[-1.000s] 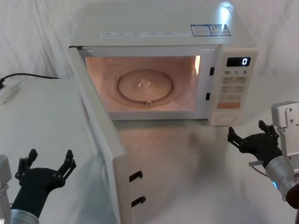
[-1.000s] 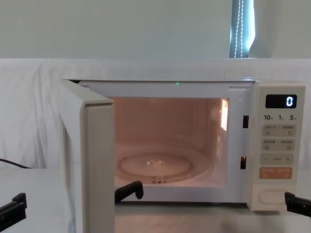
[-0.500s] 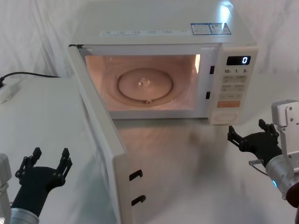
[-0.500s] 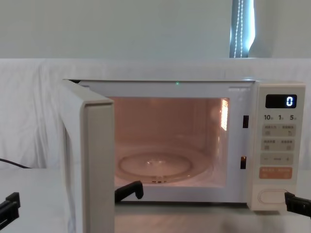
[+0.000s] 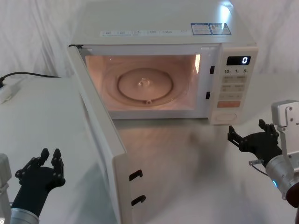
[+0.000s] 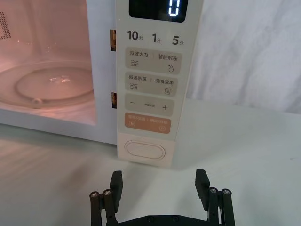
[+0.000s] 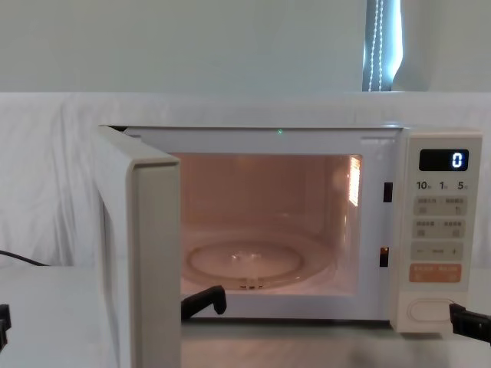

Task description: Press the button to open the microwave door with one hand; close the microwave door with the other hand.

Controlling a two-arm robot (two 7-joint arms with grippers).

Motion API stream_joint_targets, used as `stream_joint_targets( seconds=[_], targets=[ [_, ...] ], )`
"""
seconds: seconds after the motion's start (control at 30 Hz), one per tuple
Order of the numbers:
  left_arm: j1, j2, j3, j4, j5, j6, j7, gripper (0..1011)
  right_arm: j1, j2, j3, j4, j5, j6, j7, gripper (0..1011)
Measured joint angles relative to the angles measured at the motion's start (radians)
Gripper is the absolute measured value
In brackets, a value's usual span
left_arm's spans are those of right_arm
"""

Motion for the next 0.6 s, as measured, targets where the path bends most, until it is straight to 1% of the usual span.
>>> stream_joint_targets(
  seconds=[0.03,0.07,0.1,0.17,0.27,0.3,0.33,0.6],
  targets=[
    [0.0,0.0,0.0,0.0,0.0,0.0,0.0,250,0.0,0.0,0.0,0.0,0.0,0.0,0.0,1002],
    [0.0,0.0,0.0,0.0,0.0,0.0,0.0,210,0.0,0.0,0.0,0.0,0.0,0.0,0.0,1002],
    [0.0,0.0,0.0,0.0,0.0,0.0,0.0,210,0.0,0.0,0.0,0.0,0.0,0.0,0.0,1002],
    [0.0,0.0,0.0,0.0,0.0,0.0,0.0,112,0.0,0.0,0.0,0.0,0.0,0.0,0.0,1002],
    [0.0,0.0,0.0,0.0,0.0,0.0,0.0,55,0.0,0.0,0.0,0.0,0.0,0.0,0.0,1002],
    [0.0,0.0,0.0,0.0,0.0,0.0,0.0,17,0.0,0.0,0.0,0.0,0.0,0.0,0.0,1002],
    [0.0,0.0,0.0,0.0,0.0,0.0,0.0,0,0.0,0.0,0.0,0.0,0.0,0.0,0.0,1002],
    [0.0,0.0,0.0,0.0,0.0,0.0,0.0,0,0.0,0.0,0.0,0.0,0.0,0.0,0.0,1002]
  ],
)
